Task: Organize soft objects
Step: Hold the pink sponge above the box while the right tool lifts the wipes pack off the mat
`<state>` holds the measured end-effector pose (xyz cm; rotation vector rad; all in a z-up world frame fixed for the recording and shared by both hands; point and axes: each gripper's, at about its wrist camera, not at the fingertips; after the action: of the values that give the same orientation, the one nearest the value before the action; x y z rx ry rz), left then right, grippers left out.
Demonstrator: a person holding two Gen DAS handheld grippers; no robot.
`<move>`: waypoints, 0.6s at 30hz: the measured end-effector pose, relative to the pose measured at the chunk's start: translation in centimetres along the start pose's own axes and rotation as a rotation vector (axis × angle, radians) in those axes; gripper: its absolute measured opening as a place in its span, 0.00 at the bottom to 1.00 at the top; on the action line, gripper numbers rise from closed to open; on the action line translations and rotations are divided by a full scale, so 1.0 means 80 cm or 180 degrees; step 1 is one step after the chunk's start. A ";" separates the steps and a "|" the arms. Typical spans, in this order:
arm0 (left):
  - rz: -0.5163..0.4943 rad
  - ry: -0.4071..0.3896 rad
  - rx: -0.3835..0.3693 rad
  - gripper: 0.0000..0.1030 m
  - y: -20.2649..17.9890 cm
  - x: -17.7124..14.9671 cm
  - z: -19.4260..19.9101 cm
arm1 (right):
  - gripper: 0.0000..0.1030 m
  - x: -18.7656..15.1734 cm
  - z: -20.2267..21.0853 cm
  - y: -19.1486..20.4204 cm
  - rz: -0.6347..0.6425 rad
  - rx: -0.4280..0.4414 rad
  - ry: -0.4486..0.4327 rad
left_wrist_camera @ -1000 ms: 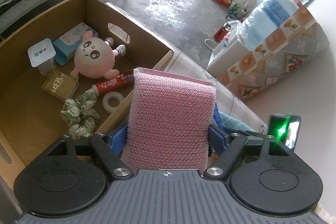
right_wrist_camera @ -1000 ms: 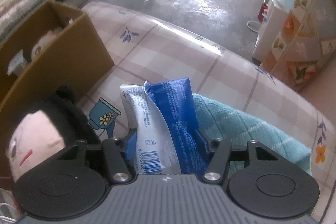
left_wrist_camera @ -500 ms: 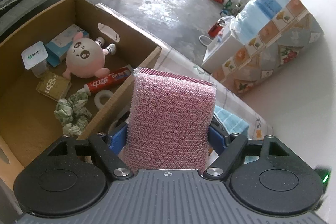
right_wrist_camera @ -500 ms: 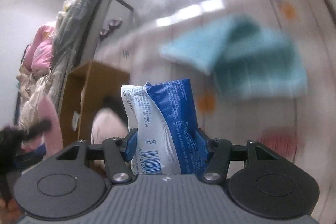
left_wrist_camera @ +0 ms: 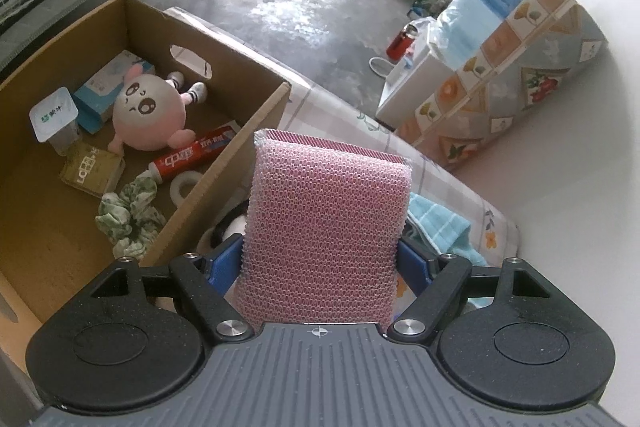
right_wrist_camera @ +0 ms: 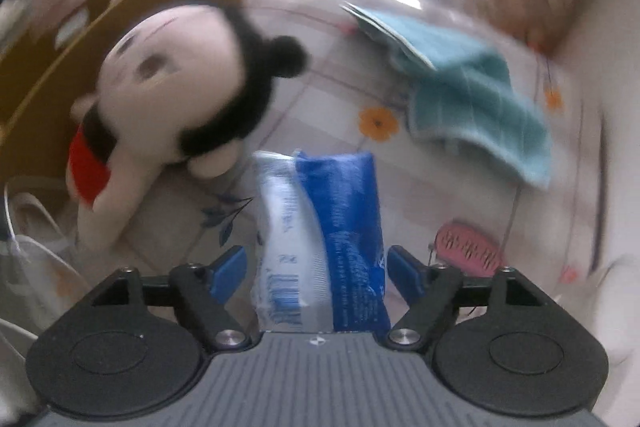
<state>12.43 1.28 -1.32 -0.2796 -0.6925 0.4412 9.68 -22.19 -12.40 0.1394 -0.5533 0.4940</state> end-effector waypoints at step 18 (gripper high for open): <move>0.0049 -0.0008 0.0037 0.78 0.018 0.003 0.006 | 0.76 -0.029 -0.043 0.038 0.0871 -0.0402 0.0046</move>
<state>11.80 2.72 -1.42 -0.2736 -0.6906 0.4601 8.11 -19.62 -16.57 -0.0617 -0.5910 0.7233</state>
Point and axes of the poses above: each gripper's, at about its wrist camera, not at the fingertips, and z roughly against the way its jaws point, y to its left, x to its top, and after that the axes turned 11 degrees about -y, right-handed
